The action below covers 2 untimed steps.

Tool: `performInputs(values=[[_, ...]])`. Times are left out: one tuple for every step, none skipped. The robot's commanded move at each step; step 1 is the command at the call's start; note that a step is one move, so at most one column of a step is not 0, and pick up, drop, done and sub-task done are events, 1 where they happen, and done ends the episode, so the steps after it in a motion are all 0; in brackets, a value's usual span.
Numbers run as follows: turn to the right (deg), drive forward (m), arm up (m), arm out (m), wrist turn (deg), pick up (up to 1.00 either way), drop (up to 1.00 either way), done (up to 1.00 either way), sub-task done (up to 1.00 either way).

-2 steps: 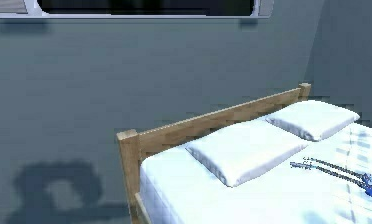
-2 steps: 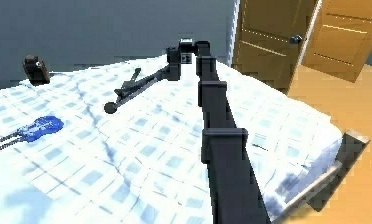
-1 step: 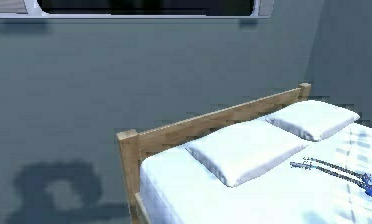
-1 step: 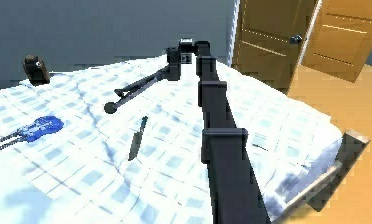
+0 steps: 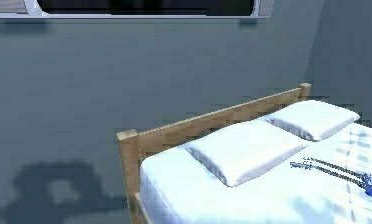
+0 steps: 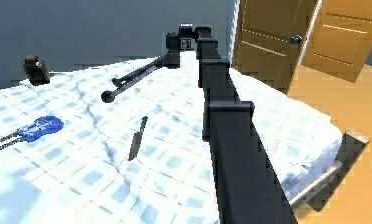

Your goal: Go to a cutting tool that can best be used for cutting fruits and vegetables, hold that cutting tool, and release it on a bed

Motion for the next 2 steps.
performInputs(values=[[0.0,0.0,0.0,-0.08,0.0,0.0,0.0,0.0,0.0],[0.0,0.0,0.0,0.0,0.0,0.0,0.0,1.0,0.0]])
